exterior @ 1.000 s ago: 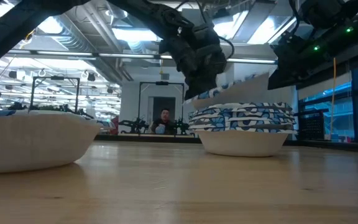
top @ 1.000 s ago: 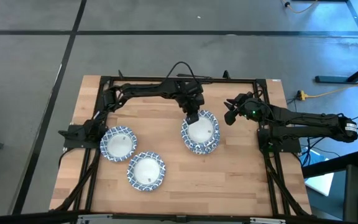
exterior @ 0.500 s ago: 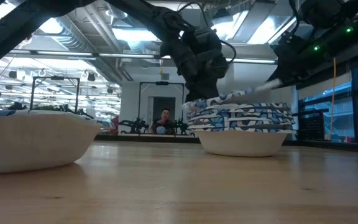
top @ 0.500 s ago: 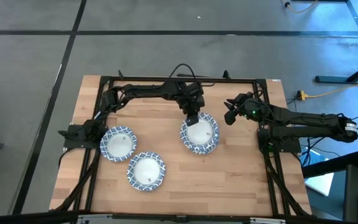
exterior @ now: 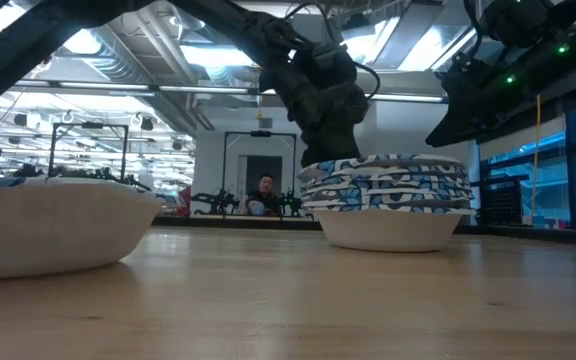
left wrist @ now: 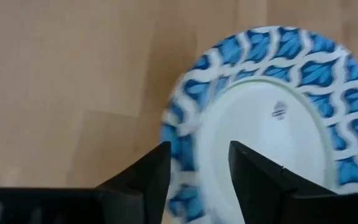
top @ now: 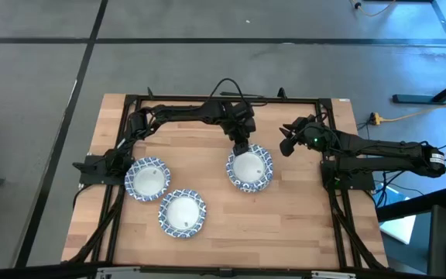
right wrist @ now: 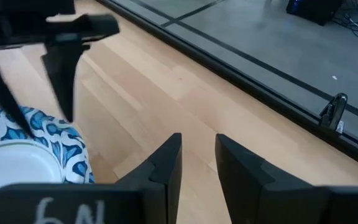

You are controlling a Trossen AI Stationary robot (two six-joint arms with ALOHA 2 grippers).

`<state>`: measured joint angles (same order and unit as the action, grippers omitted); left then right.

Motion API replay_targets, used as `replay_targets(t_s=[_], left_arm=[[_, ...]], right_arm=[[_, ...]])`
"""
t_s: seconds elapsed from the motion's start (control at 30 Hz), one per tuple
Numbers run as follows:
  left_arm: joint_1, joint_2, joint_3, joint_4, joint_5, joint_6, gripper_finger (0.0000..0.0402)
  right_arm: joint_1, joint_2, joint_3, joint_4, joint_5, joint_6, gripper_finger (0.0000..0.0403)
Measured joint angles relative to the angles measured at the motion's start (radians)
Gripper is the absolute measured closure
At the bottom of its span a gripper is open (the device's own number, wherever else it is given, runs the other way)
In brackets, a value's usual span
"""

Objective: Nest bowls inside each other
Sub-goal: Stack the white patterned bowls on top of the other white patterned bowls

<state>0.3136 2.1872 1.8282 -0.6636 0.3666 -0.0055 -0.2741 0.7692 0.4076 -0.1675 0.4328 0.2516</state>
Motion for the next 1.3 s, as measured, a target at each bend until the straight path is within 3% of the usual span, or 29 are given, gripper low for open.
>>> replay_targets(t_s=[0.3, 0.53, 0.7, 0.83, 1.07, 1.3], left_arm=[[0.041, -0.026, 0.001, -0.009, -0.008, 0.167, 0.0243], [0.074, -0.086, 0.001, -0.262, 0.123, 0.251, 0.0244], [0.077, -0.116, 0.001, -0.452, 0.125, 0.338, 0.0245], [0.073, -0.151, -0.020, -0.510, 0.124, 0.375, 0.0244], [0.101, -0.287, -0.157, -0.498, 0.125, 0.388, 0.0246], [0.134, -0.503, -0.438, -0.376, 0.108, 0.302, 0.0245]], right_arm=[[0.000, 0.000, 0.000, -0.002, 0.000, 0.005, 0.0305], [0.000, 0.000, 0.000, -0.003, 0.000, 0.007, 0.0305], [0.000, 0.000, 0.000, -0.003, 0.000, 0.006, 0.0305], [0.000, 0.000, 0.000, -0.002, 0.000, 0.009, 0.0305], [0.000, 0.000, 0.000, -0.004, -0.005, 0.029, 0.0305], [0.000, 0.000, 0.000, 0.002, -0.006, 0.004, 0.0305]])
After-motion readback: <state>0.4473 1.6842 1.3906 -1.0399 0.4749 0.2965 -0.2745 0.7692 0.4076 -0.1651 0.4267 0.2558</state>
